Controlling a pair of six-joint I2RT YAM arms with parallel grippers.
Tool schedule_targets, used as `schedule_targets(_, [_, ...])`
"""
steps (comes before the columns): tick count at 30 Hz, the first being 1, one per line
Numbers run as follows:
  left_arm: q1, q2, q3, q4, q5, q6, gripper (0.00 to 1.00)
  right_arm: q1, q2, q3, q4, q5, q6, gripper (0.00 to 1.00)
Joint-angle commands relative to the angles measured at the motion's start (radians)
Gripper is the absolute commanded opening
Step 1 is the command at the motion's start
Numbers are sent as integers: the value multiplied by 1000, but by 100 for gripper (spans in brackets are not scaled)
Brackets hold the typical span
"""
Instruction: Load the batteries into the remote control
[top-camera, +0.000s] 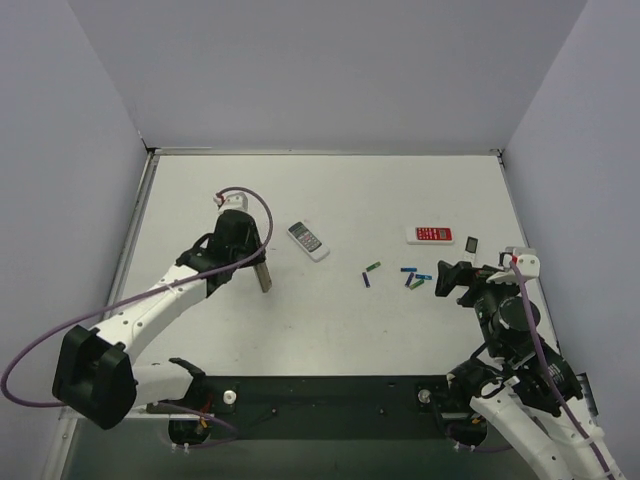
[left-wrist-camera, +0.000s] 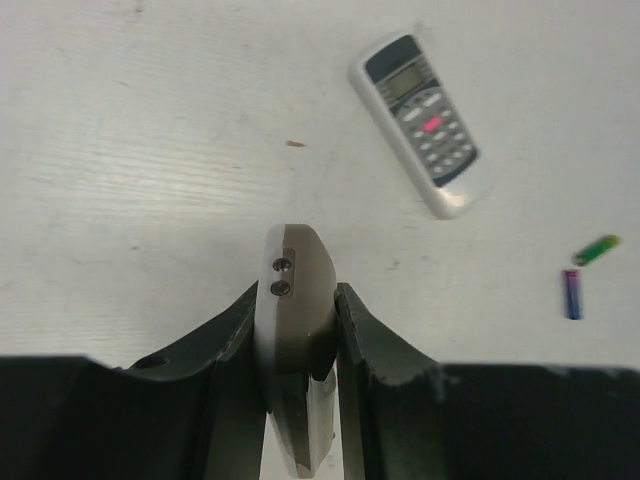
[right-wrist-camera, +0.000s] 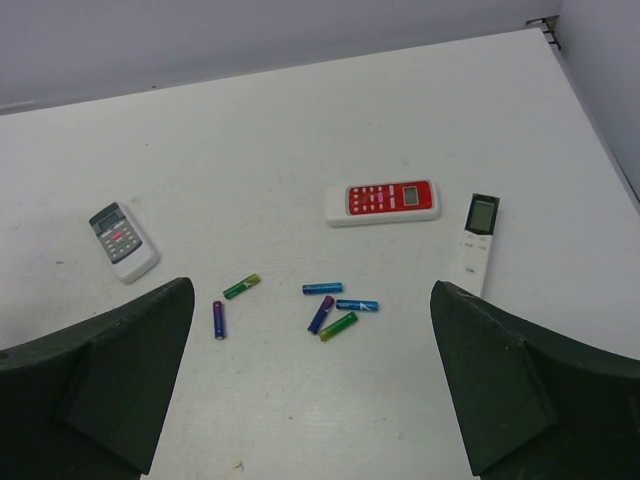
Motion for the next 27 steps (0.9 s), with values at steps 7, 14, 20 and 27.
schedule_targets(7, [114, 370, 280, -356, -314, 430, 1, -3, -32, -13, -56, 110, -34, 99])
schedule_targets(14, [158, 643, 422, -330, -482, 555, 3, -3, -36, -7, -64, 111, -45, 98])
schedule_targets(20, [175, 789, 451, -289, -494, 575, 10, 0, -42, -7, -75, 110, -40, 98])
schedule_targets(27, [163, 777, 414, -269, -456, 546, 43, 0, -27, -5, -78, 116, -40, 98])
